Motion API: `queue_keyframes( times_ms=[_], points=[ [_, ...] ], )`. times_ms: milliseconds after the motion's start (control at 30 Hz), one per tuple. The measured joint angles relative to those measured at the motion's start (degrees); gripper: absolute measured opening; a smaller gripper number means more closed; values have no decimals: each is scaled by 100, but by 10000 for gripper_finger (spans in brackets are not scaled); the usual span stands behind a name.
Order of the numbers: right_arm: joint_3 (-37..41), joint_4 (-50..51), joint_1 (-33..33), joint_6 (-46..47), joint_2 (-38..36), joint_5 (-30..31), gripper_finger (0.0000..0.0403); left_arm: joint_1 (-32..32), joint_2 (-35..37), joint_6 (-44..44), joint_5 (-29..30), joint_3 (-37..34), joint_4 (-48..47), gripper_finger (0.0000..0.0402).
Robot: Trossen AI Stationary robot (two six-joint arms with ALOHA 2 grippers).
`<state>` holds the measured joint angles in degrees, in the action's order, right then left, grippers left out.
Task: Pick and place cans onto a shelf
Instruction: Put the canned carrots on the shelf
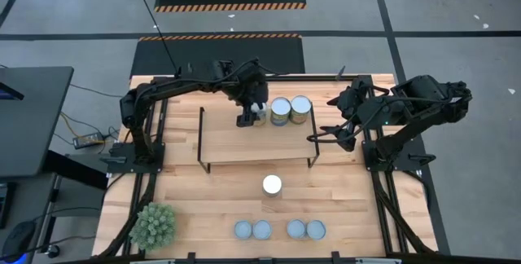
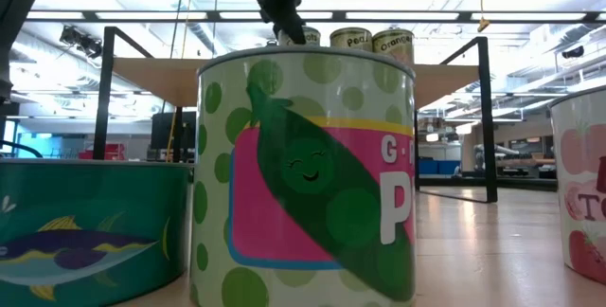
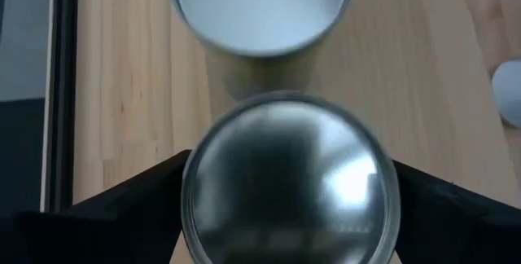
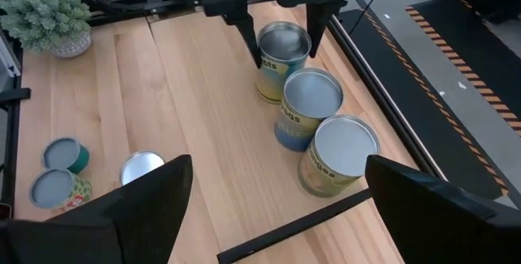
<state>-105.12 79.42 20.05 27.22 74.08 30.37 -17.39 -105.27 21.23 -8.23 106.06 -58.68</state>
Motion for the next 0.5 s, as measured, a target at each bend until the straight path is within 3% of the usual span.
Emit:
queue_keyframes(
  times_ms=[500],
  points=[
    [0,-53,0,16,0,-4,373,101,2,-100,74,78,543,357]
  ],
)
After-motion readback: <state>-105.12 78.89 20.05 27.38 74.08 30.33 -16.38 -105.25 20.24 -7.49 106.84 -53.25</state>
